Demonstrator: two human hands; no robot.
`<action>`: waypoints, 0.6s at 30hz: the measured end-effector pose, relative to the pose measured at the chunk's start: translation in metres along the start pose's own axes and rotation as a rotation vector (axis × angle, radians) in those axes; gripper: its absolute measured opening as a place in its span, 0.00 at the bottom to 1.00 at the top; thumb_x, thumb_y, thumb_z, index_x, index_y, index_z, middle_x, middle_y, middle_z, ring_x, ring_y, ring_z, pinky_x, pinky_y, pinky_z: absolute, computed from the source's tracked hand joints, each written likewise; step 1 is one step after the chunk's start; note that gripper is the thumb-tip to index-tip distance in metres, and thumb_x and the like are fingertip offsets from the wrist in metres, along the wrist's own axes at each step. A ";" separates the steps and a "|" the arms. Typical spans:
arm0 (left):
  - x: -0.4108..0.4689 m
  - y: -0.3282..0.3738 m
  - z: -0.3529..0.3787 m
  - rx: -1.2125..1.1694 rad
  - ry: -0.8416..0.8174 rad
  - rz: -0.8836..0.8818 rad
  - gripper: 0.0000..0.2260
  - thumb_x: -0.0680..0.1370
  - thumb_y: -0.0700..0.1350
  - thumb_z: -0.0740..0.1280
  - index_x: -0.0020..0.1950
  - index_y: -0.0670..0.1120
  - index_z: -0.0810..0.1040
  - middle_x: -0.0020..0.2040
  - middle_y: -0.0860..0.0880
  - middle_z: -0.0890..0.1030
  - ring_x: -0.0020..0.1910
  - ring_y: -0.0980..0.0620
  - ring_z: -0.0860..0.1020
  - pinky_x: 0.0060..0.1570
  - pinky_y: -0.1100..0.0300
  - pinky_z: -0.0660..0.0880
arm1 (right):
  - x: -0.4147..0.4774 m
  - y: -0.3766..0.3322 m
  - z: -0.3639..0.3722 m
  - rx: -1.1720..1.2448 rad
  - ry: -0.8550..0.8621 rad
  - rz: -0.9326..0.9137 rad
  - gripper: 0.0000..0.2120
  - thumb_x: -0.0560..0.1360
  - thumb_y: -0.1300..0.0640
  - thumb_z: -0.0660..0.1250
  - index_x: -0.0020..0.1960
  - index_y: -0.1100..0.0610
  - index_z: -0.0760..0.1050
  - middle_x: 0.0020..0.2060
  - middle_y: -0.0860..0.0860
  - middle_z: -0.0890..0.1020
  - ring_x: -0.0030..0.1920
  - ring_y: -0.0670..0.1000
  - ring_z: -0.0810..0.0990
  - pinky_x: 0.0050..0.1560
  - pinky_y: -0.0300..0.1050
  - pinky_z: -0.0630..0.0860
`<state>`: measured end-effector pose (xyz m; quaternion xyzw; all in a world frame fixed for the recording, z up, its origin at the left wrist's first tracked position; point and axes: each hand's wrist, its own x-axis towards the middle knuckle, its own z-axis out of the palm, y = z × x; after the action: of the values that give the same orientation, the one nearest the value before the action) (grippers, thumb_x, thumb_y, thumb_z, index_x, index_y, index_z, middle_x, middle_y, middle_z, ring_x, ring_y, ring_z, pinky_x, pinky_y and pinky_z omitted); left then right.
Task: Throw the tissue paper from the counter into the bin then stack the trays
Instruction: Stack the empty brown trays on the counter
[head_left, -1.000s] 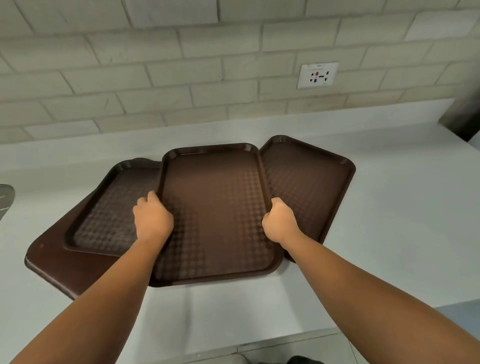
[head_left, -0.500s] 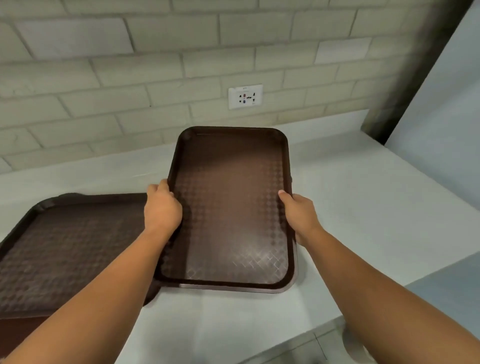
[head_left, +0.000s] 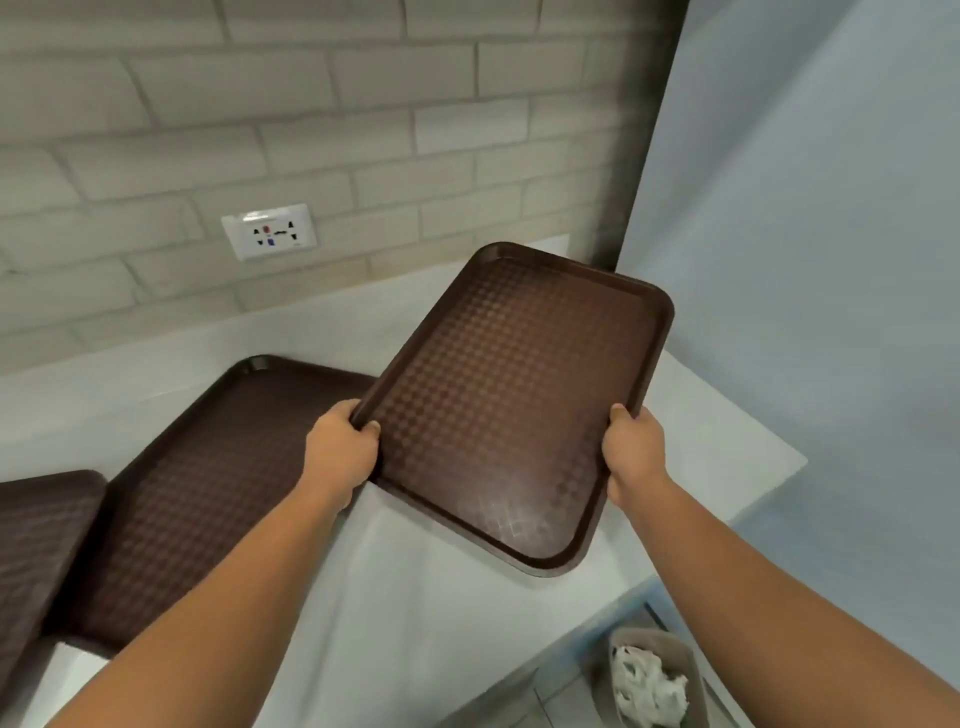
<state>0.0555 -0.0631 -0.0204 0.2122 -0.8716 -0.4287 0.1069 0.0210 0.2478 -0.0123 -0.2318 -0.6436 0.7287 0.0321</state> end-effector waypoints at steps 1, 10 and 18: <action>0.000 0.005 0.013 -0.024 0.001 0.008 0.10 0.80 0.44 0.63 0.60 0.49 0.78 0.50 0.49 0.81 0.51 0.47 0.78 0.51 0.54 0.75 | 0.009 -0.002 -0.012 0.022 -0.019 0.021 0.15 0.82 0.55 0.54 0.66 0.54 0.73 0.56 0.50 0.80 0.54 0.53 0.79 0.59 0.52 0.78; 0.017 0.025 0.082 0.170 -0.216 0.135 0.10 0.82 0.43 0.61 0.60 0.46 0.79 0.51 0.48 0.81 0.50 0.48 0.77 0.50 0.56 0.71 | 0.100 -0.021 -0.122 -0.347 0.162 -0.140 0.35 0.75 0.66 0.62 0.78 0.54 0.51 0.68 0.59 0.72 0.64 0.58 0.75 0.69 0.56 0.70; 0.032 0.034 0.132 0.375 -0.255 0.161 0.11 0.82 0.43 0.60 0.62 0.47 0.78 0.56 0.46 0.81 0.55 0.44 0.78 0.53 0.55 0.71 | 0.144 -0.004 -0.195 -0.857 0.110 -0.153 0.19 0.76 0.64 0.60 0.65 0.58 0.76 0.57 0.59 0.81 0.56 0.60 0.79 0.63 0.51 0.74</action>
<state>-0.0314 0.0332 -0.0737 0.1024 -0.9566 -0.2725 -0.0116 -0.0343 0.4779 -0.0636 -0.2141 -0.9004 0.3781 0.0213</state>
